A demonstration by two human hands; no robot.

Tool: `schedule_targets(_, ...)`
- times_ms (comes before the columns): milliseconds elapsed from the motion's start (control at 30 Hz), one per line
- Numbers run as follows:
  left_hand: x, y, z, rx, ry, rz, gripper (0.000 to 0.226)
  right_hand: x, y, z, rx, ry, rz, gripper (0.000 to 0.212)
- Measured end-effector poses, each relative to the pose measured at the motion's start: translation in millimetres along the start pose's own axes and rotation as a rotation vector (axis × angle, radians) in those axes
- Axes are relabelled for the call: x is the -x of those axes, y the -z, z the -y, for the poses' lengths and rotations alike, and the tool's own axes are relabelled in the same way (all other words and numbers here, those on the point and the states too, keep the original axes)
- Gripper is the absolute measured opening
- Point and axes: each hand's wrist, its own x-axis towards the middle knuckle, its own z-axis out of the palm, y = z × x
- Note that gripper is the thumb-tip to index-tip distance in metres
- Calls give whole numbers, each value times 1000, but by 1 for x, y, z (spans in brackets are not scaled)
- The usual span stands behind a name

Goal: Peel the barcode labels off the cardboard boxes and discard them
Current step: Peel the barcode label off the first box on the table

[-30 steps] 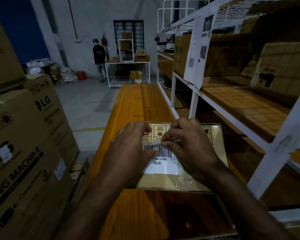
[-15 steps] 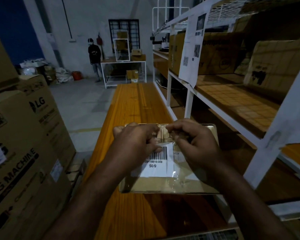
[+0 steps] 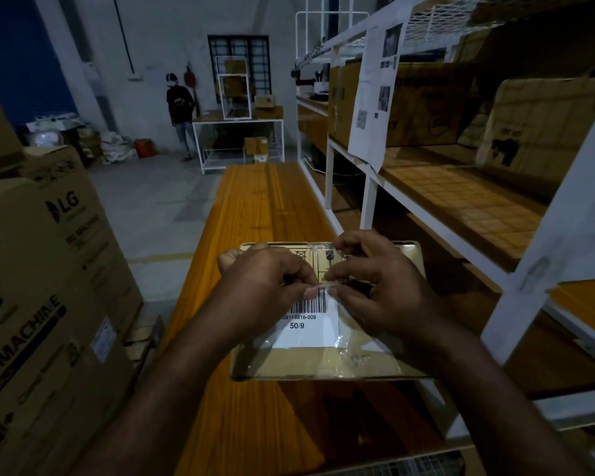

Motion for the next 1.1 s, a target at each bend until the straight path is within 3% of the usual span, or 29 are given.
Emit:
schedule_targets(133, -3, 1, 1, 22, -4, 6, 19, -1, 0, 2, -40, -39, -3, 6)
schedule_targets(333, -8, 9, 3, -4, -1, 84, 13, -6, -4, 4, 53, -9, 0, 13)
schedule_targets(467, -13, 13, 0, -70, 28, 119, 27, -8, -3, 2, 35, 14, 15, 11)
schedule_targets(633, -20, 15, 0, -167, -3, 171, 14, -8, -6, 1, -62, 4, 23, 4)
schedule_targets(733, -20, 15, -2, -162, -7, 169, 13, -6, -3, 0, -217, -65, -10, 9)
schedule_targets(867, -18, 17, 0, -110, -16, 169, 11, 3, 5, 7, -690, -276, -93, 24)
schedule_targets(933, -16, 19, 1, -82, -36, 176, 18, 5, 5, 9, -572, -249, -29, 28)
schedule_targets(1033, -16, 20, 3, -36, -46, 169, 23, 4, 2, 11, -174, -150, 123, 29)
schedule_targets(1100, -15, 20, 6, -1, -59, 184, 25, 3, -2, 11, 32, -59, 119, 25)
